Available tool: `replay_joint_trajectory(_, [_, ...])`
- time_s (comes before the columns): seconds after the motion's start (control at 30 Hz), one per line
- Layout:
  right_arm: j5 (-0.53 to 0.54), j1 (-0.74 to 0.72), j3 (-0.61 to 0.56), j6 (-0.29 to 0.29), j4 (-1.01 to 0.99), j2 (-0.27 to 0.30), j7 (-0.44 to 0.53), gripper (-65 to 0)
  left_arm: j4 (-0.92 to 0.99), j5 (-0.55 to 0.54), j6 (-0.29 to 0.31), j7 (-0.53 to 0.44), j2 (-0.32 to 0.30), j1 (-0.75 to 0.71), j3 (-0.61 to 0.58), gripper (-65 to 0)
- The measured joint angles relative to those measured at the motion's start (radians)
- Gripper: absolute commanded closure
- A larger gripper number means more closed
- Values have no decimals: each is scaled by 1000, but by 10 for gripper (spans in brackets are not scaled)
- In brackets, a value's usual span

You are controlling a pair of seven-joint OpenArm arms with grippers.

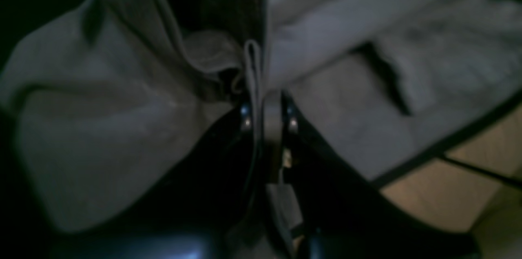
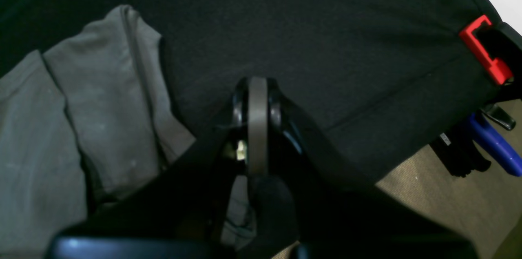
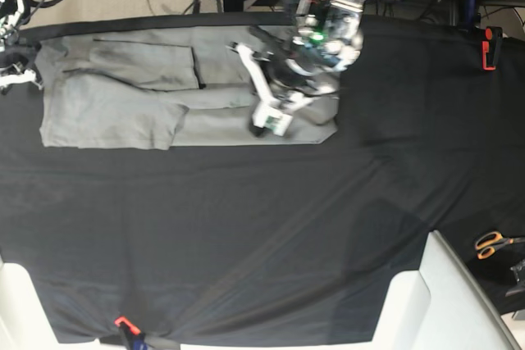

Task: Fold the T-shirt properly
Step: 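Fold the hem end with left gripper toward the right gripper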

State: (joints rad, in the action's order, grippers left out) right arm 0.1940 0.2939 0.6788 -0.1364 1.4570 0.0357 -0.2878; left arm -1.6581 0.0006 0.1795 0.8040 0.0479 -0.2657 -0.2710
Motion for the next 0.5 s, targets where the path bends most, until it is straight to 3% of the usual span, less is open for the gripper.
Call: replay_joint_trajectory(0.5, [0, 0, 5, 0, 0, 0, 0, 0, 160, -1, 0, -3, 66, 92, -12, 0])
